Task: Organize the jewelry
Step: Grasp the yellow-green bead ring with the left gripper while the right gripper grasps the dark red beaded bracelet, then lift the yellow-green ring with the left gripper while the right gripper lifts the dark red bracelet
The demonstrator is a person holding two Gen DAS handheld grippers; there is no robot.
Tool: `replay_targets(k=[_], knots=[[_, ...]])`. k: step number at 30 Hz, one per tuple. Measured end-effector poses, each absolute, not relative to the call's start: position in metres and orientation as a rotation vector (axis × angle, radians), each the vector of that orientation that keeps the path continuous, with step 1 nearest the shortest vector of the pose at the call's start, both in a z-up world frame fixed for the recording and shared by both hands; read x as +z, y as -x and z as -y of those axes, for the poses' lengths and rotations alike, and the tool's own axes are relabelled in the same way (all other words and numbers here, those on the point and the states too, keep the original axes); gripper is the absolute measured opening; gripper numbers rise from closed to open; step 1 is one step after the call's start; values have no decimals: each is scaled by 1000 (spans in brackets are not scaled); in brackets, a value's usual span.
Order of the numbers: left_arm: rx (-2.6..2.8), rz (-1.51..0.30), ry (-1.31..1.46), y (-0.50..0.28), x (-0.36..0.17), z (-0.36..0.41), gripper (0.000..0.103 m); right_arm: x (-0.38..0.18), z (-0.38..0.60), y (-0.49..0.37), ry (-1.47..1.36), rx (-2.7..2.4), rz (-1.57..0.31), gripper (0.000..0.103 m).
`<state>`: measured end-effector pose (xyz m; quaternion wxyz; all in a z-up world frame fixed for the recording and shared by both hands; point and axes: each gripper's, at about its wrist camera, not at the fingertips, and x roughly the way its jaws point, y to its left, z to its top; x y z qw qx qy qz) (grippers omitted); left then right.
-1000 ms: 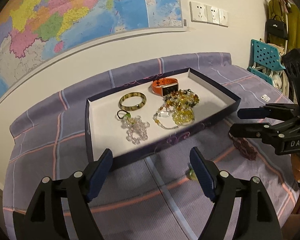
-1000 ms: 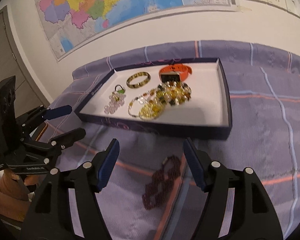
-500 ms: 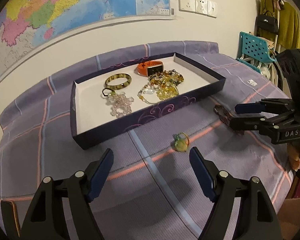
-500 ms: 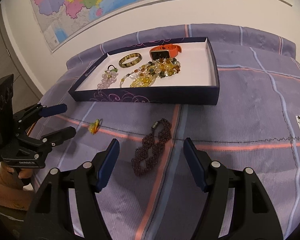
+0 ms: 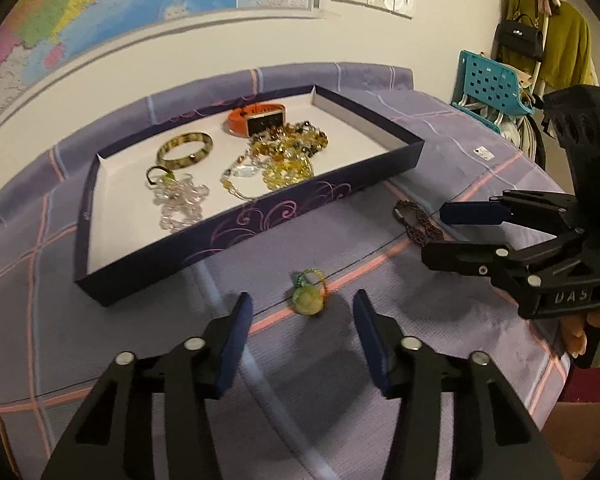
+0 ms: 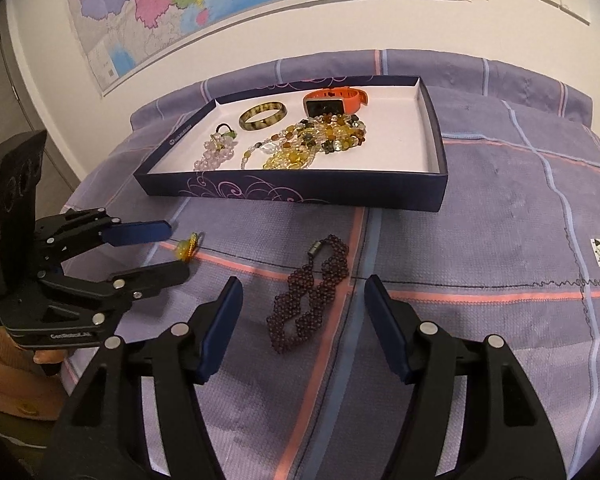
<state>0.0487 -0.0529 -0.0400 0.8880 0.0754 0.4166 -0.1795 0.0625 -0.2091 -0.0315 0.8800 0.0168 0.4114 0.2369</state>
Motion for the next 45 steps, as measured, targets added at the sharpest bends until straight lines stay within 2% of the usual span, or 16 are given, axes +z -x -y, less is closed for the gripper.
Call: replay_targets(k=[6,9,11,15,18,19,24,45], knots=[[-359,-868,-139,-51,-40,49,31,-32,201,-67,16,465,-857,58],[-356,-868,-129,-50,-40,47,30,-33,196,-69,49,446,-855,54],[-351,-866,-137,-50,-39,49,28,-34,194,-69,65,443,-854,47],[-360,-868,-126,-50,-39,48,14,-35,193,-68,89,422,-852,34],[-368,-867,-118,-49,-39,48,14,-35,195,-68,86,419,-851,15],[-371,-867,-115,-48,-39,48,14,-34,196,-68,85,421,-851,14],[-381,-866,-103,-45,-38,47,14,-33,199,-68,54,439,-845,9],[-377,-824,-61,-33,-20,31,14,11,208,-49,-92,546,-743,9]])
